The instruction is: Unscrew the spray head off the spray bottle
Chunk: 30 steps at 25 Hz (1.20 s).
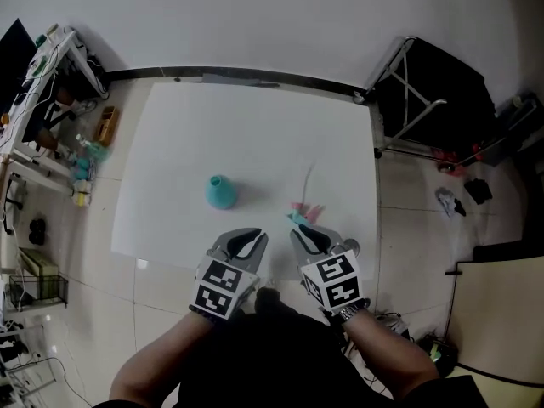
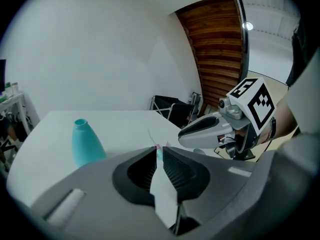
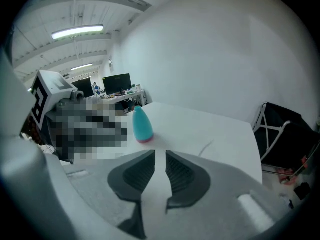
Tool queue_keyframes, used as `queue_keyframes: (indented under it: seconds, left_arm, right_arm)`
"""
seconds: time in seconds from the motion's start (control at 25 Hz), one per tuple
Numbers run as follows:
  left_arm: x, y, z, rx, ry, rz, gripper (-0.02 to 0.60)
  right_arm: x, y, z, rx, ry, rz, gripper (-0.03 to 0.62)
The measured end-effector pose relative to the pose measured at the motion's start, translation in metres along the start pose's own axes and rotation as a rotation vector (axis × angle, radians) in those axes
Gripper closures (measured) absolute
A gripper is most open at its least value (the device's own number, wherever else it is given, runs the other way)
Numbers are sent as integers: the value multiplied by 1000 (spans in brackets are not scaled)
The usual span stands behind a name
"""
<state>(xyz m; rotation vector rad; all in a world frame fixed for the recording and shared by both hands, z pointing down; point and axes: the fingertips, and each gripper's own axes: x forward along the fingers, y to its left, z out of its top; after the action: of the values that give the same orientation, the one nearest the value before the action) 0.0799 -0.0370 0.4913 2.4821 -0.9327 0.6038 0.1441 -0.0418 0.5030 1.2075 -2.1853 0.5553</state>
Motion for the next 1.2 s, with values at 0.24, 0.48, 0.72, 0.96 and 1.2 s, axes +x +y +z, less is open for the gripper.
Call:
queue_keyframes:
  seconds: [0.24, 0.48, 0.72, 0.96, 1.2]
  left_arm:
    - [16, -3, -3, -23, 23, 42, 524]
    - [19, -1, -10, -58, 39, 78, 512]
    - [20, 4, -20, -77, 54, 78, 508]
    - [22, 10, -28, -70, 76, 45, 508]
    - [17, 23, -30, -77, 81, 40, 508]
  right_arm:
    - [14, -15, -21, -47, 73, 49, 492]
    - [30, -19, -32, -112, 138, 80, 462]
    - [50, -25, -46, -250, 203, 58, 454]
    - [62, -31, -59, -371, 257, 27, 454]
    - [71, -34, -66, -424, 320, 43, 454]
